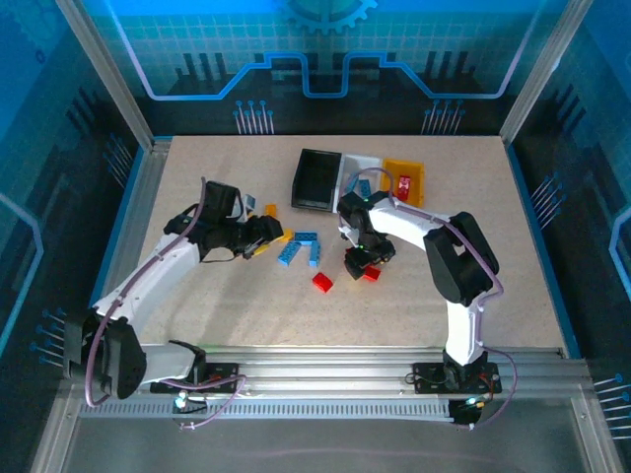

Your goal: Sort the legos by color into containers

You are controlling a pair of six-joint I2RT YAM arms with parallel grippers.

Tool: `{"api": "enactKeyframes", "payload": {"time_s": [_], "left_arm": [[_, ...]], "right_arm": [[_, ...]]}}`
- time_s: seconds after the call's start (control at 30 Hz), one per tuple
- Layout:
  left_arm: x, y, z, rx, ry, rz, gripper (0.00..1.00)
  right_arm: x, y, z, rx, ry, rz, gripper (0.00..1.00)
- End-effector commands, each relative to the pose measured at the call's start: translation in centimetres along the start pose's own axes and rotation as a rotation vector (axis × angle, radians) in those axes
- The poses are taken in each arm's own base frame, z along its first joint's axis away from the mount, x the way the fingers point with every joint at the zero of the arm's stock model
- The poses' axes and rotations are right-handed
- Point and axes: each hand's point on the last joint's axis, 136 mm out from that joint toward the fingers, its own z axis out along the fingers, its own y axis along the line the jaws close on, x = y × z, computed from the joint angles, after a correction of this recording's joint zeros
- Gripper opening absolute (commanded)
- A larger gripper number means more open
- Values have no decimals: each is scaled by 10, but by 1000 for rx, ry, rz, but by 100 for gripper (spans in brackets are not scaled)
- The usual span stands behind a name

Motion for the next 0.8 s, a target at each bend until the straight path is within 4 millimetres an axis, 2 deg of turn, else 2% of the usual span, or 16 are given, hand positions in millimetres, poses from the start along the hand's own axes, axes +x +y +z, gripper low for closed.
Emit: {"api": "enactKeyframes", "payload": {"time_s": [0.0, 0.13, 0.3, 0.4, 0.57, 0.77], "left_arm": [[8, 14, -1, -37, 14, -6, 56], [6, 14, 2, -38, 22, -10, 56], [2, 11, 5, -37, 25, -9, 56], [0, 11, 7, -37, 26, -9, 56], [0, 15, 11, -46, 33, -17, 56], [-2, 16, 15, -48, 33, -27, 56]], "right_arm": [[0, -2, 4, 18, 18, -26, 73], [1, 2, 10, 28, 30, -37, 67], [8, 5, 14, 35, 46, -34, 50], [10, 7, 12, 26, 39, -24, 45], [11, 10, -3, 2, 4, 0, 35], [8, 13, -38, -54, -65, 30, 32]]}}
